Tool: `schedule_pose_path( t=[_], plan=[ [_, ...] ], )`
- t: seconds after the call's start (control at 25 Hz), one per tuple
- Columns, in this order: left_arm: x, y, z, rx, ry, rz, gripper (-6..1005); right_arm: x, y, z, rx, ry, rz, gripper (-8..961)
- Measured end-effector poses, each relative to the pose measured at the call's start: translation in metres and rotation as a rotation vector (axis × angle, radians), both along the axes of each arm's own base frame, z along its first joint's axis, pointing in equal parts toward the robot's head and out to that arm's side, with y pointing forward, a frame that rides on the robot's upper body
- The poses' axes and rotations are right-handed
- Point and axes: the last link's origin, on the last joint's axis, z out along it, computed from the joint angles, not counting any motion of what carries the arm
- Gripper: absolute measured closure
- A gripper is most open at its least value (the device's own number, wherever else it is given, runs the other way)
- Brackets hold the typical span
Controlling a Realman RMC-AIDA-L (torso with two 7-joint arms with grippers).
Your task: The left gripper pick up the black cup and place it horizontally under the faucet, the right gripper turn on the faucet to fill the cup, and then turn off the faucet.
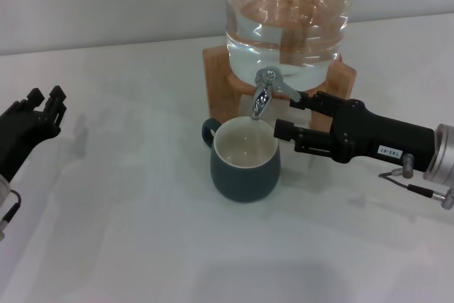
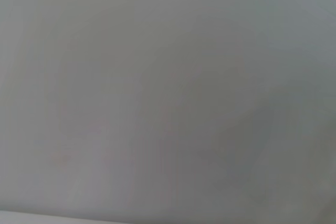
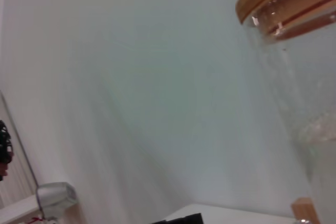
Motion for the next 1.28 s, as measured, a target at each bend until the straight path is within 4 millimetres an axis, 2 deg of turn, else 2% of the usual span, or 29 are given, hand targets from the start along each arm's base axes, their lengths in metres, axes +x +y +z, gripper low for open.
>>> schedule_pose_path(
  t=[0.28, 0.6, 1.04, 1.28],
  plan=[
    [0.001, 0.001, 0.0, -0.001, 0.001, -0.004, 601, -0.001, -0.003, 0.001, -0.002, 0.01, 0.016, 110],
    [0.0, -0.001, -0.001, -0.005, 0.002, -0.003, 601, 0.01, -0.003, 0.01, 0.035, 0.01, -0.031, 110],
    [0.003, -0.001, -0.003, -0.018, 0.023, -0.023, 600, 0.031, -0.024, 0.036, 0.089, 0.052, -0.063, 111],
    [0.01, -0.004, -0.004, -0.014, 0.111, -0.117, 599, 0.036, -0.031, 0.037, 0.093, 0.063, -0.075, 111]
  ],
)
